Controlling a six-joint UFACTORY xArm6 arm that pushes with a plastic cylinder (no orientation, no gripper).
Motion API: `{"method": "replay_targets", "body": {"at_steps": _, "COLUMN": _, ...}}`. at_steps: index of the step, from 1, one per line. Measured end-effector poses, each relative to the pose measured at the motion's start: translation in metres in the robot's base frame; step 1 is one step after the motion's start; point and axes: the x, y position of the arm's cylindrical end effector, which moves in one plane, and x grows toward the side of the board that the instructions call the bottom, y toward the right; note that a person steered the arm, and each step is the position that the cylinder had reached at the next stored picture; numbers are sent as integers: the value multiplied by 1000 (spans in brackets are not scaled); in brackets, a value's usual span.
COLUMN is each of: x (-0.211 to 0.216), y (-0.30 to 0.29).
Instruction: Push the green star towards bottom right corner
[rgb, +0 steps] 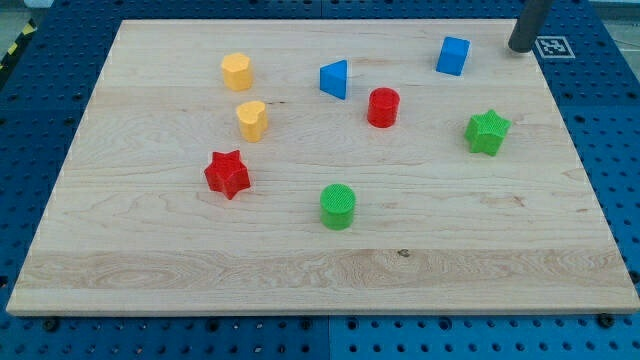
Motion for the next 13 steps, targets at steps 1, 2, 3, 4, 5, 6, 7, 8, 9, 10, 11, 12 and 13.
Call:
{"method": "replay_targets", "body": {"at_steps": 1, "x": 20, "y": -13}}
{"method": "replay_targets", "body": {"at_steps": 2, "x": 55, "y": -27}}
{"method": "replay_targets", "body": {"at_steps": 3, "x": 77, "y": -69}}
{"method": "replay_targets", "body": {"at_steps": 4, "x": 81, "y": -118}}
{"method": "replay_targets", "body": {"at_steps": 5, "x": 83, "y": -137}}
{"method": "replay_targets", "body": {"at_steps": 6, "x": 113, "y": -151}}
{"method": "replay_targets", "body": {"at_steps": 7, "x": 124, "y": -138}}
{"method": "replay_targets", "body": {"at_steps": 8, "x": 127, "y": -120}}
{"method": "replay_targets", "body": {"at_steps": 9, "x": 131, "y": -117}}
{"method": "replay_targets", "body": {"at_steps": 10, "x": 158, "y": -117}}
{"method": "replay_targets", "body": {"at_steps": 11, "x": 169, "y": -105}}
{"method": "replay_targets", "body": {"at_steps": 12, "x": 169, "y": -92}}
{"method": "replay_targets", "body": {"at_steps": 13, "x": 169, "y": -91}}
